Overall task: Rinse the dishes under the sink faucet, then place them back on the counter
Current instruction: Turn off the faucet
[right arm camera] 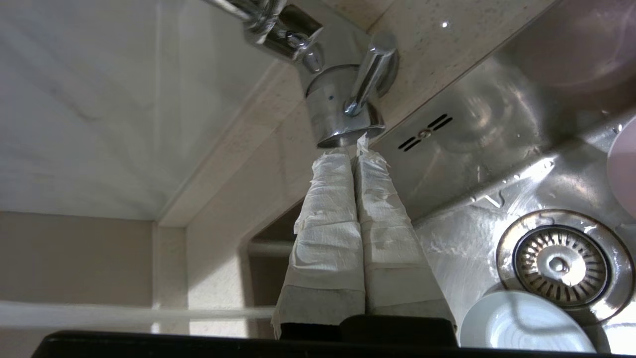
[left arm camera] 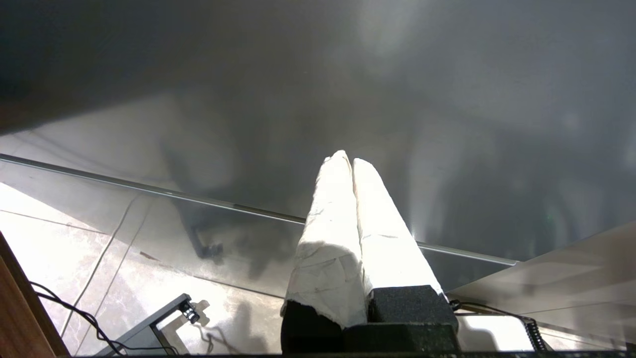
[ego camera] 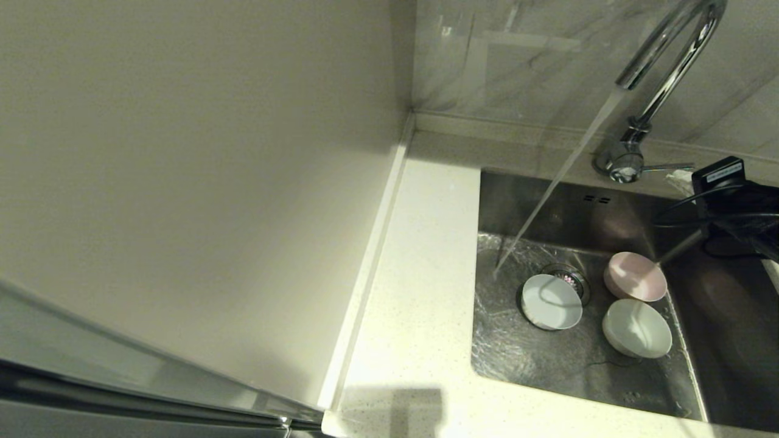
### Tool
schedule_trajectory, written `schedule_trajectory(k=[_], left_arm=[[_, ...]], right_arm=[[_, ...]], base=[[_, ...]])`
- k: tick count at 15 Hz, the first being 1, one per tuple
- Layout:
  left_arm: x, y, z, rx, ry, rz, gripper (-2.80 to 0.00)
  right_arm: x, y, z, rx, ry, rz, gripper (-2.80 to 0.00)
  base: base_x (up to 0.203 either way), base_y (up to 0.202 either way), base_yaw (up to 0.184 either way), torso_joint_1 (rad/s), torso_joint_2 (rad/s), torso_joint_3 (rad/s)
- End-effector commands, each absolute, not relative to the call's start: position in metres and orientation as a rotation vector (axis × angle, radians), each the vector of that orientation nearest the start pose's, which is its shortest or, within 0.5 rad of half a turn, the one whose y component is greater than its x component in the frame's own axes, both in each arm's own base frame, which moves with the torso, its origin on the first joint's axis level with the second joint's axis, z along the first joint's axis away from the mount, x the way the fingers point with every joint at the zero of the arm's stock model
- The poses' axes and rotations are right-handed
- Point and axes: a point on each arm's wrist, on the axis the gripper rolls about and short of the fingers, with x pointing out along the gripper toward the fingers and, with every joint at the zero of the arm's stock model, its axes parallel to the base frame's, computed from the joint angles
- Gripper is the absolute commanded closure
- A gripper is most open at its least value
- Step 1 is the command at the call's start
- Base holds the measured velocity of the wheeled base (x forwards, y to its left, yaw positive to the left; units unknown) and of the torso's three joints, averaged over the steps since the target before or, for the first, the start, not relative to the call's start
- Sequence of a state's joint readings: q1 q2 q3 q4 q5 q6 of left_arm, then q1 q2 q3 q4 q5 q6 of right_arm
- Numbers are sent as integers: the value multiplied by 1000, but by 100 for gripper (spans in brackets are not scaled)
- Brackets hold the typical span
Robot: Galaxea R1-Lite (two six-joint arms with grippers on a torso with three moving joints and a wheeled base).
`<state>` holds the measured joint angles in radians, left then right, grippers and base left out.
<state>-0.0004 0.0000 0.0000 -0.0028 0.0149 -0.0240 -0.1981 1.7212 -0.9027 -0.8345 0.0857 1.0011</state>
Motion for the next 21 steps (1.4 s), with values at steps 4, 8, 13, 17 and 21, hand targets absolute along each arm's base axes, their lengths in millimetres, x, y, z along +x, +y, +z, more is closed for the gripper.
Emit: schedule_trajectory(k=[4, 8, 13, 17, 21], left_arm=[[-23, 0, 76, -24, -8, 15, 0], [-23, 0, 76, -25, -6, 15, 0], [-23, 0, 76, -25, -7, 15, 0], [-23, 0, 76, -24, -6, 15, 0], [-23, 0, 76, -25, -6, 15, 0]], right_arm=[[324, -64, 220, 1004, -75, -97, 0], [333, -66, 232, 997, -118, -76, 0], [343, -68, 234, 989, -133, -73, 0], [336, -67, 242, 986, -151, -65, 0], [333, -75, 237, 969, -143, -99, 0]], base=[[0, 0, 0, 0, 0, 0], [0, 0, 0, 0, 0, 0], [0, 0, 0, 0, 0, 0], [0, 0, 0, 0, 0, 0], [0, 0, 0, 0, 0, 0]])
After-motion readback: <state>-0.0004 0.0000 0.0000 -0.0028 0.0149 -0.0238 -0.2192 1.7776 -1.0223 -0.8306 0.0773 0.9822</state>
